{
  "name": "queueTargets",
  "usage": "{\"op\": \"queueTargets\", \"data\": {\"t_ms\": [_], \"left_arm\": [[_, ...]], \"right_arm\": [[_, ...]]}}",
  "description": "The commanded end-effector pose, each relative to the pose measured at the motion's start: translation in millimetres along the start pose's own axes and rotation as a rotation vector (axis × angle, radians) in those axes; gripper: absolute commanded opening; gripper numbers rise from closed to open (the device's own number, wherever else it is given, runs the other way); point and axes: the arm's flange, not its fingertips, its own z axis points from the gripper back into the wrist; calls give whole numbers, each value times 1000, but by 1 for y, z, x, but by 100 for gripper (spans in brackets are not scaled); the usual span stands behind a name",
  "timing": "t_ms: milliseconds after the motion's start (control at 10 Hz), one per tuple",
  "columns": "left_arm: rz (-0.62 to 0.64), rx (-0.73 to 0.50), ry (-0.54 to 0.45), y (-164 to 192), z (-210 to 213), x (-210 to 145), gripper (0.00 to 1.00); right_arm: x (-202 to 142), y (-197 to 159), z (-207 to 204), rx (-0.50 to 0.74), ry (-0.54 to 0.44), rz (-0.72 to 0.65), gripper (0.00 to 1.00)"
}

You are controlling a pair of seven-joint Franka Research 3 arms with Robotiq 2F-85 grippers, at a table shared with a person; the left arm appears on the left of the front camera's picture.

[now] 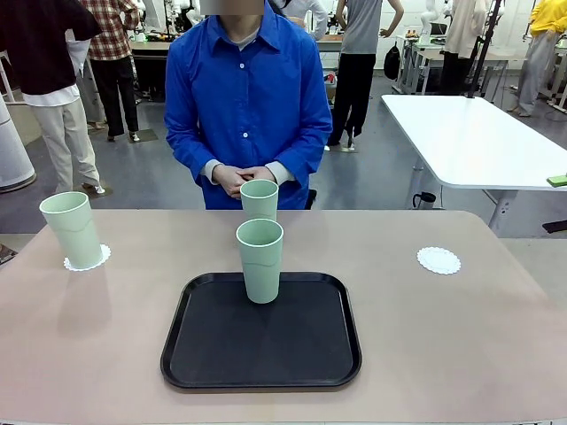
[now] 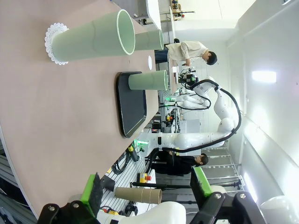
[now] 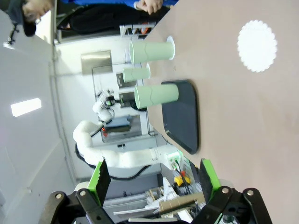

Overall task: Place coasters on the table and set cups on them.
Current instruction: Take one Reusable plastic cup from the Flat Tray and place it on a coaster set by the human.

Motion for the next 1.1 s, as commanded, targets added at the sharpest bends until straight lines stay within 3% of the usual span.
{"op": "queueTargets", "data": {"t_ms": [0, 300, 500, 700, 1000], "left_arm": [[3, 8, -10, -1, -1, -2, 100], [3, 8, -10, -1, -1, -2, 100], [3, 8, -10, -1, -1, -2, 100], [3, 8, -10, -1, -1, -2, 100], [3, 8, -10, -1, -1, -2, 100]], "right_arm": [[11, 41, -5, -83, 136, 196, 100], [41, 144, -78, -389, 206, 481, 100], [23, 184, -155, -465, 222, 696, 100], [-9, 192, -235, -540, 279, 943, 100], [-48, 186, -306, -625, 407, 1173, 100]]}}
